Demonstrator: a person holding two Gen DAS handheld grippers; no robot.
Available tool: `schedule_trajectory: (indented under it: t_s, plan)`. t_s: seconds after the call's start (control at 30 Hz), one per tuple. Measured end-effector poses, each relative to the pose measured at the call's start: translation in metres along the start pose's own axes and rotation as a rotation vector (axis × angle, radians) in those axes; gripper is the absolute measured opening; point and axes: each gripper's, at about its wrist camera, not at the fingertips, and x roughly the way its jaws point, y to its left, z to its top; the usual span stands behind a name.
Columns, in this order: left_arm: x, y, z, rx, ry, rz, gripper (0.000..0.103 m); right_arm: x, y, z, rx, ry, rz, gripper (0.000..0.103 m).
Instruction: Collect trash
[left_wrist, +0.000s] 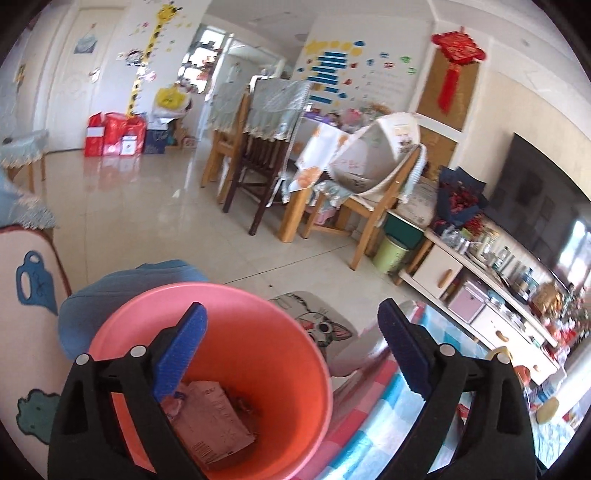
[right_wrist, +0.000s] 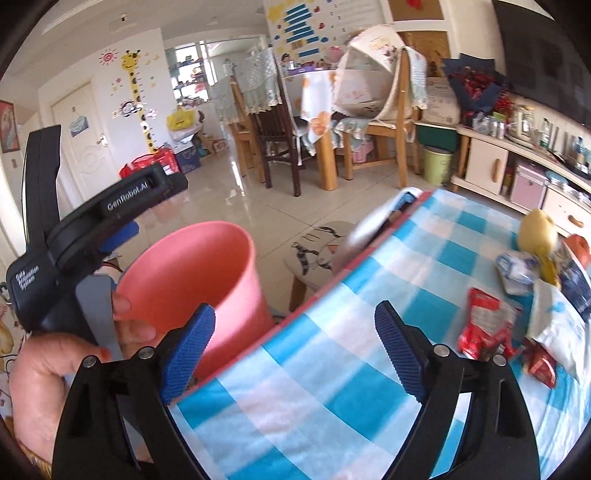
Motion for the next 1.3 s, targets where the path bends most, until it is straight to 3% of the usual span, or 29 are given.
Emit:
schedule_trajectory:
  t_s: [0.4, 0.63, 0.83, 1.03, 1.1, 1.2, 1.3]
  plan:
    - [-0.004, -0.081, -0.022, 0.171, 0.096, -0.176, 0.096, -0.062, -0.073, -0.041, 0.038, -0.009, -0.111, 0.089]
    - [-0.009, -0.134, -0.047, 0.310, 0.092, -0.265, 0.096, -0.091, -0.120, -0.061, 0.073, -0.024, -0.150, 0.089]
    - [0.004, -0.183, -0.074, 0.395, 0.197, -0.351, 0.096, -0.112, -0.185, -0.065, 0.213, -0.064, -0.179, 0.089]
    - [0.033, -0.220, -0.090, 0.327, 0.305, -0.449, 0.095, -0.126, -0.258, -0.059, 0.304, -0.103, -0.240, 0.089]
    - [0.047, -0.234, -0.097, 0.313, 0.343, -0.466, 0.089, -0.126, -0.280, -0.053, 0.315, -0.105, -0.252, 0.088]
    - [0.070, -0.255, -0.107, 0.318, 0.400, -0.467, 0.069, -0.117, -0.305, -0.039, 0.295, -0.090, -0.285, 0.076]
    - [0.093, -0.272, -0.111, 0.301, 0.440, -0.482, 0.068, -0.103, -0.329, -0.026, 0.294, -0.086, -0.268, 0.074]
